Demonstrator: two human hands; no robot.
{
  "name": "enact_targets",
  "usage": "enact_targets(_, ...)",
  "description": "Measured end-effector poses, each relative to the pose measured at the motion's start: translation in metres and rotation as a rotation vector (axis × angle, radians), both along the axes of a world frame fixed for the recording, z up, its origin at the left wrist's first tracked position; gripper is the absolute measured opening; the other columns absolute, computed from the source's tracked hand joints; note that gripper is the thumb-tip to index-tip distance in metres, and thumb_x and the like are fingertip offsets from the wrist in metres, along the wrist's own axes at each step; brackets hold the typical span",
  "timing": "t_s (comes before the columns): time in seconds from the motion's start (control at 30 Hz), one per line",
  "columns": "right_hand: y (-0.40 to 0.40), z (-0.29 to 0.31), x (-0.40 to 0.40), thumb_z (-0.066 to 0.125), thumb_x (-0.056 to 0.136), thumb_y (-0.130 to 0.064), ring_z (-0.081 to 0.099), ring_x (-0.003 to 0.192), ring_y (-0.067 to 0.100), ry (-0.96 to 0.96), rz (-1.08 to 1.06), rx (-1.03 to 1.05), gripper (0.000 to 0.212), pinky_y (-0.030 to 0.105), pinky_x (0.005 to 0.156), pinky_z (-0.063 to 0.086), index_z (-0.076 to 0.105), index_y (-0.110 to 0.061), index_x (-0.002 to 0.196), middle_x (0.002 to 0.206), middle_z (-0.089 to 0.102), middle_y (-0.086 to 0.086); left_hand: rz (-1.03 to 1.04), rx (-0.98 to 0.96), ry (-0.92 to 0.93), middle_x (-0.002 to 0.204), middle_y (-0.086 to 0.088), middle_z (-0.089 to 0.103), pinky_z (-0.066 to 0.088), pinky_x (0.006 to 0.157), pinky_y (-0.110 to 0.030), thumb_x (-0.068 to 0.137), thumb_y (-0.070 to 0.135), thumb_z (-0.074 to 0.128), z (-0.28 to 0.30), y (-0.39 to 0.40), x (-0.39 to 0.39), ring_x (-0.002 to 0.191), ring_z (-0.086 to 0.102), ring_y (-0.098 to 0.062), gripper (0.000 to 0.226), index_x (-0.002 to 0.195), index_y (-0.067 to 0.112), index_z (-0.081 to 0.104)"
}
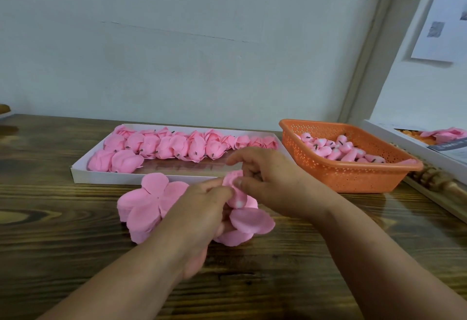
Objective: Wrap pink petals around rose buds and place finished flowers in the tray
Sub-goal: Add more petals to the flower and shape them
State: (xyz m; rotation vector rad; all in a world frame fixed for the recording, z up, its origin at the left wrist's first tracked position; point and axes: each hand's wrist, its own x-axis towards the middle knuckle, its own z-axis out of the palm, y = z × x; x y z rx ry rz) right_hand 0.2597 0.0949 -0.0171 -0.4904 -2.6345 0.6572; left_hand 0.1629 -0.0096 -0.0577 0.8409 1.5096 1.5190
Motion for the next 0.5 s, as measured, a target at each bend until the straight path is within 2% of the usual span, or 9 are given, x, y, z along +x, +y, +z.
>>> enact_targets(0.07, 0.002, 0.0, 0.001, 0.059, 0.089, -0.009, 0.038, 0.045, 0.002, 0.012, -0.004, -0.037, 0.009, 0.014, 0.047, 0.029, 0.064, -0.013, 0.095, 0.051, 0.04, -0.01, -0.032, 0.013, -0.008, 0.097, -0.031, 0.067, 0.052, 0.091, -0.052, 0.087, 0.008, 0.05, 0.0, 0.0, -0.003, 0.092, 0.067, -0.045, 0.021, 0.077, 0.006, 0.068)
enact_targets(0.1, 0.003, 0.0, 0.001, 0.06, 0.088, -0.008, 0.037, 0.044, 0.002, 0.035, -0.003, -0.075, 0.007, 0.015, 0.047, 0.029, 0.063, -0.014, 0.089, 0.05, 0.041, -0.01, -0.043, 0.023, -0.038, 0.095, -0.029, 0.069, 0.056, 0.086, -0.046, 0.088, 0.011, 0.048, -0.001, 0.001, -0.005, 0.088, 0.07, -0.04, 0.022, 0.083, 0.002, 0.068)
enact_targets(0.17, 0.005, -0.001, 0.003, 0.06, 0.088, -0.006, 0.037, 0.044, 0.002, 0.09, 0.001, -0.166, 0.013, 0.017, 0.047, 0.032, 0.059, -0.017, 0.08, 0.05, 0.045, -0.01, -0.065, 0.047, -0.184, 0.093, -0.024, 0.072, 0.06, 0.072, -0.034, 0.094, 0.019, 0.043, 0.001, 0.003, -0.011, 0.086, 0.072, -0.032, 0.032, 0.1, 0.001, 0.068)
enact_targets(0.23, 0.007, -0.001, 0.005, 0.06, 0.088, -0.005, 0.039, 0.045, 0.005, 0.136, -0.003, -0.24, 0.015, 0.019, 0.047, 0.033, 0.057, -0.017, 0.079, 0.05, 0.046, -0.009, -0.103, 0.054, -0.331, 0.097, -0.026, 0.071, 0.059, 0.061, -0.028, 0.098, 0.024, 0.04, 0.006, 0.004, -0.015, 0.084, 0.073, -0.029, 0.034, 0.11, 0.003, 0.065)
enact_targets(0.37, 0.011, -0.003, 0.008, 0.061, 0.089, -0.007, 0.038, 0.047, 0.011, 0.18, -0.002, -0.295, 0.013, 0.025, 0.047, 0.032, 0.057, -0.016, 0.079, 0.052, 0.046, -0.001, -0.132, 0.049, -0.353, 0.092, -0.025, 0.072, 0.058, 0.056, -0.024, 0.093, 0.011, 0.053, 0.008, 0.005, -0.02, 0.072, 0.072, -0.024, 0.022, 0.101, -0.003, 0.067)
enact_targets(0.5, 0.012, -0.003, 0.005, 0.065, 0.086, -0.01, 0.039, 0.044, 0.002, 0.17, -0.005, -0.252, 0.017, 0.021, 0.048, 0.034, 0.057, -0.02, 0.075, 0.045, 0.048, -0.013, -0.148, 0.069, -0.33, 0.099, -0.022, 0.072, 0.058, 0.059, -0.023, 0.083, 0.01, 0.059, 0.002, 0.006, -0.021, 0.076, 0.072, -0.022, 0.025, 0.103, 0.0, 0.07)
